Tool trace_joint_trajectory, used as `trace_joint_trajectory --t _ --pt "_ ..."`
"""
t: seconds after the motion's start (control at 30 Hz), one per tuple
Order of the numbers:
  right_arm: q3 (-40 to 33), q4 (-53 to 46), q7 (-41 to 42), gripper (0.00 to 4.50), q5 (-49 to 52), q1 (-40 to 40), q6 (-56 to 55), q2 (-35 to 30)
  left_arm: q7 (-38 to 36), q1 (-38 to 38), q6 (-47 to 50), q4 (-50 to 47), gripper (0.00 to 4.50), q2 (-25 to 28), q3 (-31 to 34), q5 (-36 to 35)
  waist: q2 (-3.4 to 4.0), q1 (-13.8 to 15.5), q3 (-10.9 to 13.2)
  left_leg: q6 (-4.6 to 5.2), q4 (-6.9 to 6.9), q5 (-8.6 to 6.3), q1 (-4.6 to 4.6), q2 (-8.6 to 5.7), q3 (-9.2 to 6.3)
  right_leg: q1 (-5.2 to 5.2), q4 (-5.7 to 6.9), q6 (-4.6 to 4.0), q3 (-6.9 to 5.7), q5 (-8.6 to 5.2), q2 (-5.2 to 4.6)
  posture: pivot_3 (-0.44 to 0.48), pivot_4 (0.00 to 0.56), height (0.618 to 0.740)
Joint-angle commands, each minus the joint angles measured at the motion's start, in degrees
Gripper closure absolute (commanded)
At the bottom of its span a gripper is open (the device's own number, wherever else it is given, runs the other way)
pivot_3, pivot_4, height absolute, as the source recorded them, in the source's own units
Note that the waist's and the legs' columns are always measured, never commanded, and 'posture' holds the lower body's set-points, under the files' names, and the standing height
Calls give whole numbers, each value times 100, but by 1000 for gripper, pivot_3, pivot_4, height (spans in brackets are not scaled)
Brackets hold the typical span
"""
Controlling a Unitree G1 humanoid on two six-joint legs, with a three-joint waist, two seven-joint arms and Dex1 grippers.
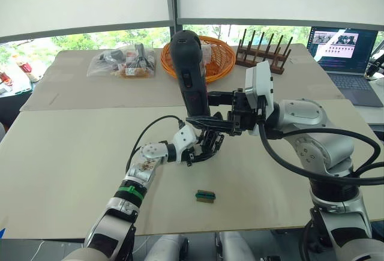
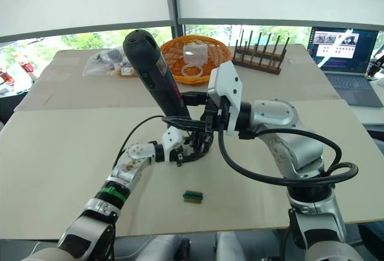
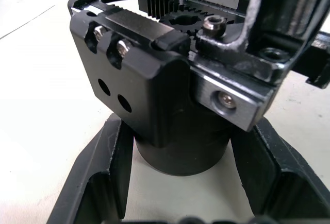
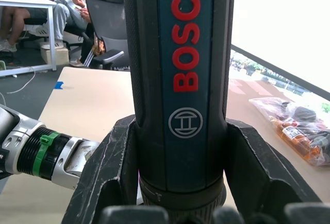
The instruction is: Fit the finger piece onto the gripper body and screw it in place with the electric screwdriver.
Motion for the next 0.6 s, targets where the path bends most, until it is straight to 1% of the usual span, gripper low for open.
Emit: trace_joint_trajectory --t 0.03,0.6 --pt "-194 -129 -12 2544 79 -57 -163 23 12 -141 -133 -118 2237 4 38 -51 0 0 0 0 0 0 0 0 0 0 0 0 0 0 0 0 150 740" --pt "-86 -29 9 2544 -76 -27 -255 153 22 -90 -78 -213 2237 7 43 -73 0 -1 0 0 0 0 0 0 0 0 0 0 0 0 0 0 150 740"
